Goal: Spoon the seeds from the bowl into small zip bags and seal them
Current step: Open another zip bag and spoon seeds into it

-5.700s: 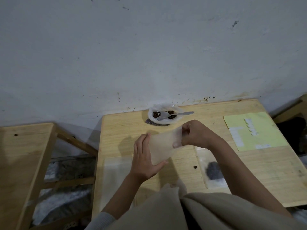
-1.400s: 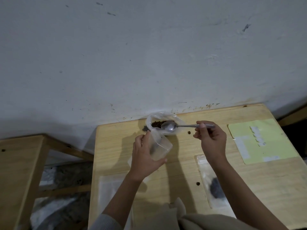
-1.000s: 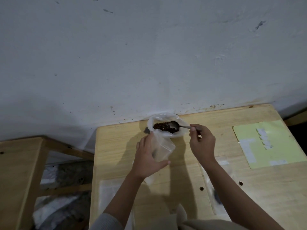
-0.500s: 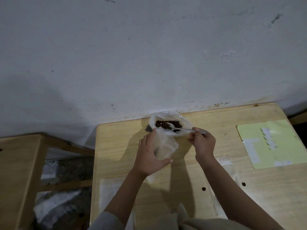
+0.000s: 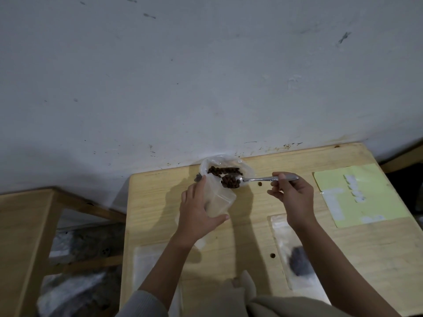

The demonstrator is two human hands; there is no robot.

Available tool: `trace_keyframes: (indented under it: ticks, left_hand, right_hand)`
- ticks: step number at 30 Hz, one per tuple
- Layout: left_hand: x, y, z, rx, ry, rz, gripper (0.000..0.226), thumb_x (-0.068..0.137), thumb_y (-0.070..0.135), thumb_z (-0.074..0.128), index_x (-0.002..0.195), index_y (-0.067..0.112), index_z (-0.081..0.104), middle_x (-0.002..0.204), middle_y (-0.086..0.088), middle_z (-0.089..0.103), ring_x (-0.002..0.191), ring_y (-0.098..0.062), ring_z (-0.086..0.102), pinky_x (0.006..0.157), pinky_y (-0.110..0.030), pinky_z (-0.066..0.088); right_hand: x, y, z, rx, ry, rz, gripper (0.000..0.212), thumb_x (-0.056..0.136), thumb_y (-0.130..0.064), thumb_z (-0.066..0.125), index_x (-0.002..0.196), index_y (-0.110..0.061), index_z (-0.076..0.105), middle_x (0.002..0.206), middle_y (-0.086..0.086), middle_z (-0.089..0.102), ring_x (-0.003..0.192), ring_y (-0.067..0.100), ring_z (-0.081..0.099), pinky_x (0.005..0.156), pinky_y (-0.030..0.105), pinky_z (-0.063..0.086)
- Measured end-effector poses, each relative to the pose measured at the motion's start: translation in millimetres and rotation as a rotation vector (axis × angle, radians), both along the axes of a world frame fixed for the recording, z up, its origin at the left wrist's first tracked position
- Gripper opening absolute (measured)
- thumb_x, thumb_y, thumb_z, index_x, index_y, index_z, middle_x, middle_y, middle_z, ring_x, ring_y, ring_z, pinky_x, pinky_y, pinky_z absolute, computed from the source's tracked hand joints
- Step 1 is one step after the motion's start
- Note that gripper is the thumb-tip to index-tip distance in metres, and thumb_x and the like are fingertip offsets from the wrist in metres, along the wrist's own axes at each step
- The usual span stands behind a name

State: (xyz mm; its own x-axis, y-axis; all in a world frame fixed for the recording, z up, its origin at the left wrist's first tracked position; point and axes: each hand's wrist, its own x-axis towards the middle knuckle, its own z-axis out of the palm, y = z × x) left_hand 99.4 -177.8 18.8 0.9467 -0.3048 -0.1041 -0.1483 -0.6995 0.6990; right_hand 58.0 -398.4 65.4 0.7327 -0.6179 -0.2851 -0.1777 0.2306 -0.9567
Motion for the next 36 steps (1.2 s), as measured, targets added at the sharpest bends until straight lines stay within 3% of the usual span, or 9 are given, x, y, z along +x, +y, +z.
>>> trace_keyframes:
  ticks: [4,8,14,18,21,25,28,36]
  left_hand:
    - [-2.1,-3.2,3.9,-0.016,-0.016,-0.02,0.115,0.056,0.051,0.084,0.148,0.033,0.017,0.137,0.009,0.032,0.117,-0.009,0.024,0.098,-0.028,0.027]
    - [-4.3,-4.4,2.5,-0.024,-0.007,-0.023,0.115,0.056,0.052,0.083,0.148,0.034,0.017,0.138,0.01,0.031,0.117,-0.008,0.024,0.097,-0.028,0.027]
    - [-3.4,-4.6,-3.0,-0.005,0.028,-0.01,0.115,0.054,0.056,0.082,0.148,0.032,0.019,0.133,0.01,0.033,0.116,-0.011,0.027,0.099,-0.034,0.034]
    - [1.3,-5.6,-5.5,-0.01,0.066,-0.016,0.115,0.055,0.057,0.08,0.148,0.035,0.016,0.132,0.012,0.032,0.116,-0.01,0.026,0.099,-0.037,0.036]
    - [5.9,-5.8,-7.2,-0.017,0.085,-0.026,0.116,0.055,0.057,0.081,0.148,0.037,0.014,0.133,0.012,0.032,0.117,-0.011,0.026,0.1,-0.037,0.037]
    - [10.7,-6.7,-10.0,-0.028,0.094,-0.043,0.115,0.056,0.056,0.081,0.147,0.041,0.013,0.133,0.012,0.031,0.117,-0.011,0.027,0.099,-0.035,0.035]
    - [12.8,-7.1,-12.2,-0.033,0.098,-0.05,0.115,0.056,0.056,0.081,0.148,0.037,0.015,0.135,0.012,0.031,0.117,-0.011,0.027,0.098,-0.035,0.034]
    - [10.2,-4.8,-14.2,-0.022,0.097,-0.046,0.115,0.054,0.059,0.078,0.148,0.037,0.016,0.135,0.01,0.033,0.115,-0.013,0.029,0.097,-0.037,0.036]
  right_hand:
    - [-4.2,0.1,6.2,-0.095,-0.068,0.073,0.02,0.094,-0.004,0.053,0.085,-0.012,0.069,0.062,-0.002,0.063,0.058,0.013,0.059,0.064,0.027,0.058]
    - [-0.3,-0.8,8.0,-0.146,-0.113,0.046,0.022,0.094,-0.003,0.052,0.086,-0.016,0.069,0.07,0.004,0.063,0.061,0.011,0.059,0.066,0.028,0.057]
    - [11.7,0.3,-14.4,-0.273,0.012,0.016,0.018,0.093,-0.01,0.056,0.089,-0.022,0.069,0.073,0.001,0.067,0.068,0.014,0.065,0.072,0.036,0.055]
    - [21.0,10.2,-32.4,-0.35,0.091,0.042,0.014,0.093,-0.012,0.057,0.099,-0.012,0.069,0.079,0.006,0.069,0.07,0.008,0.067,0.063,0.016,0.051]
    - [29.2,20.2,-44.8,-0.384,0.136,0.058,0.014,0.092,-0.013,0.057,0.098,-0.012,0.07,0.082,0.008,0.07,0.078,0.023,0.068,0.069,0.032,0.055]
    - [40.8,29.8,-56.5,-0.279,0.197,0.049,0.015,0.092,-0.013,0.056,0.087,-0.019,0.07,0.074,0.005,0.069,0.076,0.028,0.067,0.077,0.048,0.056]
    - [49.1,37.8,-56.4,-0.127,0.224,0.051,0.024,0.093,-0.01,0.056,0.079,-0.025,0.068,0.069,0.004,0.067,0.07,0.024,0.065,0.076,0.046,0.056]
    - [56.7,38.5,-50.4,0.138,0.257,-0.096,0.017,0.092,-0.005,0.056,0.083,-0.007,0.07,0.067,0.008,0.062,0.059,0.016,0.058,0.07,0.039,0.055]
